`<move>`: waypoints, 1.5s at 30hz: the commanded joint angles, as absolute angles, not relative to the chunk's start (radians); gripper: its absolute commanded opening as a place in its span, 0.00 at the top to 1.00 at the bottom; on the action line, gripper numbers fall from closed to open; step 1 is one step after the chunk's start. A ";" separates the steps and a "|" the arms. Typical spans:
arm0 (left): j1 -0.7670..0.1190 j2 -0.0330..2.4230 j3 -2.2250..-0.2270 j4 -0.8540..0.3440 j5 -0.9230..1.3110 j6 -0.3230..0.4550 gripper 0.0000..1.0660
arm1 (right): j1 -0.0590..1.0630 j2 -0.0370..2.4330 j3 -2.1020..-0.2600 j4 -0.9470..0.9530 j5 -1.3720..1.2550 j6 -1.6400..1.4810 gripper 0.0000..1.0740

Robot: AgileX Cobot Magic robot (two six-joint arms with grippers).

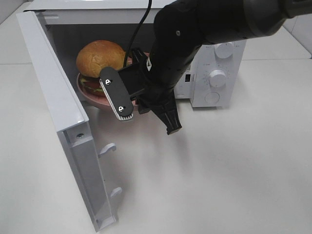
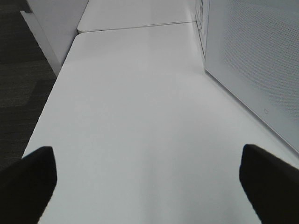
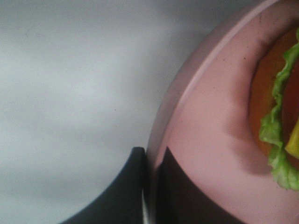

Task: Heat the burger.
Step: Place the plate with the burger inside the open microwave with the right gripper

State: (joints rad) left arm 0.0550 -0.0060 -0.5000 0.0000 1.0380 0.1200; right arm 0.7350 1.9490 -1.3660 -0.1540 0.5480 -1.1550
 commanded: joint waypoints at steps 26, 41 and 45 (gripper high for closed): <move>0.051 -0.026 -0.499 0.000 1.033 0.117 0.06 | 0.722 2.183 -1.751 -0.110 0.617 -1.182 1.00; 0.051 -0.026 -0.499 0.000 1.033 0.117 0.06 | 0.664 2.294 -1.942 -0.108 0.670 -1.168 1.00; 0.051 -0.026 -0.499 0.000 1.033 0.117 0.06 | 0.663 2.319 -1.977 -0.106 0.674 -1.151 1.00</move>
State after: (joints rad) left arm 0.0550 -0.0060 -0.5000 0.0000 1.0380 0.1200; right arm 0.6660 2.3300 -1.9550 -0.1040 0.7160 -1.1600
